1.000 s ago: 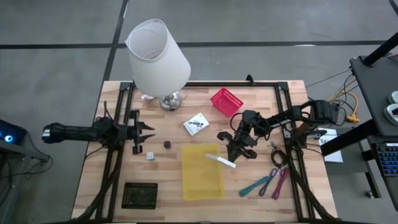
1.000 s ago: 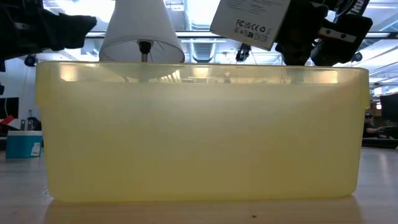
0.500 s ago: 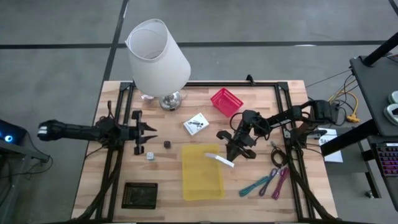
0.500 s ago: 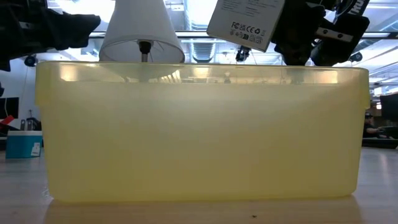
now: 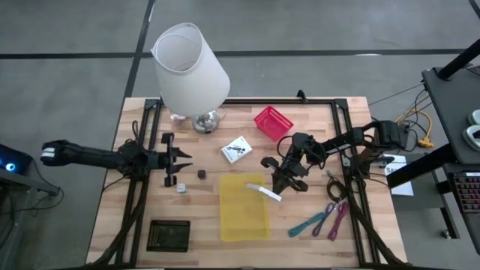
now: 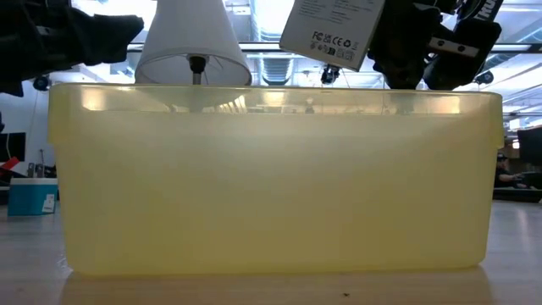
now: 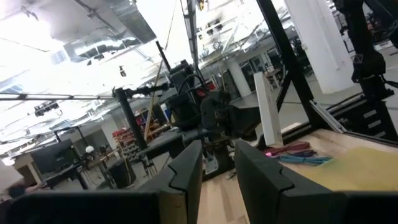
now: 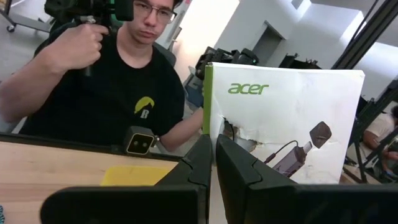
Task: Pick and place items into bin
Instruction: Put the right card reader box into the black bin
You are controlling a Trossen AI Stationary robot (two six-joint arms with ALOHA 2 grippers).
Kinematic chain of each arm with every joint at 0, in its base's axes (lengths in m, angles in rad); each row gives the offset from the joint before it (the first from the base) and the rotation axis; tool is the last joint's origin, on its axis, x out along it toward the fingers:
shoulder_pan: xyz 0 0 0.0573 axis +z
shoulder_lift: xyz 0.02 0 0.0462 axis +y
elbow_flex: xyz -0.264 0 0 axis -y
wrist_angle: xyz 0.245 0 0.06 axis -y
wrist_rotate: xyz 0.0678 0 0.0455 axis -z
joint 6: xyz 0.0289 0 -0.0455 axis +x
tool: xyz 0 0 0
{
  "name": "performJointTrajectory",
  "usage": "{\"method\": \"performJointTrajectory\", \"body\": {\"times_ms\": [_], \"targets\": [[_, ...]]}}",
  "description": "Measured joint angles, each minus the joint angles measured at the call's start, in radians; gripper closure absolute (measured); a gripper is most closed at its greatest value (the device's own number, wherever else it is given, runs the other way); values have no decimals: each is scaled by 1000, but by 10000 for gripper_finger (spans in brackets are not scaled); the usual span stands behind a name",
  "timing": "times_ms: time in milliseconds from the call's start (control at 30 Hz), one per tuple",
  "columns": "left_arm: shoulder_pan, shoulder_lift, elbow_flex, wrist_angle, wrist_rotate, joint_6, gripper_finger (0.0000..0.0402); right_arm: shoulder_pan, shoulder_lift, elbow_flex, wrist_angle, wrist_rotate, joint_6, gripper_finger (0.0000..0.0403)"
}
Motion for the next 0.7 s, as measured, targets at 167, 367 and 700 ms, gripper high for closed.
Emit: {"method": "performJointTrajectory", "body": {"times_ms": [167,367,700], "targets": [[0,99,12,91,74,1,322,0,0,0,0,0,-1,394],[0,230,61,128,96,9,322,0,0,0,-6,0,-4,394],[0,454,168,154,96,10,322,0,0,3,-24,29,-11,394]]}}
